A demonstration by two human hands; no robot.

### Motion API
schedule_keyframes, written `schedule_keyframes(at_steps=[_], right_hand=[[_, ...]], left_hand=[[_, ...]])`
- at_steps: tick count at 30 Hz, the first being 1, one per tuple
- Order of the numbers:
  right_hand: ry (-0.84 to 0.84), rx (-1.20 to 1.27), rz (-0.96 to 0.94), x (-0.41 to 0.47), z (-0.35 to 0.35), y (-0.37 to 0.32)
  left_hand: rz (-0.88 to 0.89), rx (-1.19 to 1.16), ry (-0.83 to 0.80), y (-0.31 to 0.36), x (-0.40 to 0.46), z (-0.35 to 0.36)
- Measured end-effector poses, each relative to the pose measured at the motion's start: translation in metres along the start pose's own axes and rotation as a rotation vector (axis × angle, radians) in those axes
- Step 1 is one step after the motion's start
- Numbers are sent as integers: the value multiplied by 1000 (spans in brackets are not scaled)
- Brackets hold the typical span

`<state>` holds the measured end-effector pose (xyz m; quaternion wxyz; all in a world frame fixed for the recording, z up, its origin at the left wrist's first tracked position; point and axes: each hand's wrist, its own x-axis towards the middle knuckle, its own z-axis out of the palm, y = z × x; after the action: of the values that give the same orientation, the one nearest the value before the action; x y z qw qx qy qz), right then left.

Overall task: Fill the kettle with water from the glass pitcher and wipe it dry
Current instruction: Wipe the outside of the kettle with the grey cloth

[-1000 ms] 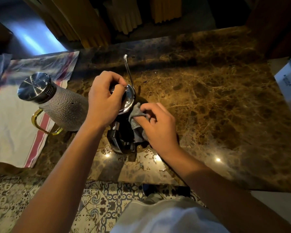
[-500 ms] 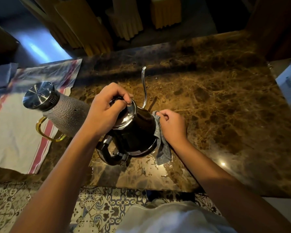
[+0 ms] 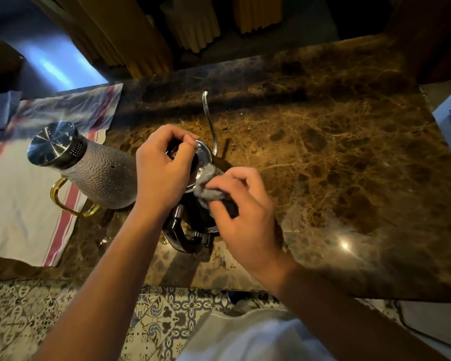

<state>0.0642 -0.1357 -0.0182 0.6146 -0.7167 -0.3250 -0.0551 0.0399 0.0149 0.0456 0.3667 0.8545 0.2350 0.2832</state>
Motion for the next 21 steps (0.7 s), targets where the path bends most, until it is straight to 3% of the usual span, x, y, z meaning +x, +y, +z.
schedule_keyframes(at_steps=[7,21], right_hand=[[-114,-179,-65,-26,9,16],[-501,-431,124,-48,-5,37]], left_hand=[[-20,34,46,3,-1,2],[-22,43,70,4,-1,3]])
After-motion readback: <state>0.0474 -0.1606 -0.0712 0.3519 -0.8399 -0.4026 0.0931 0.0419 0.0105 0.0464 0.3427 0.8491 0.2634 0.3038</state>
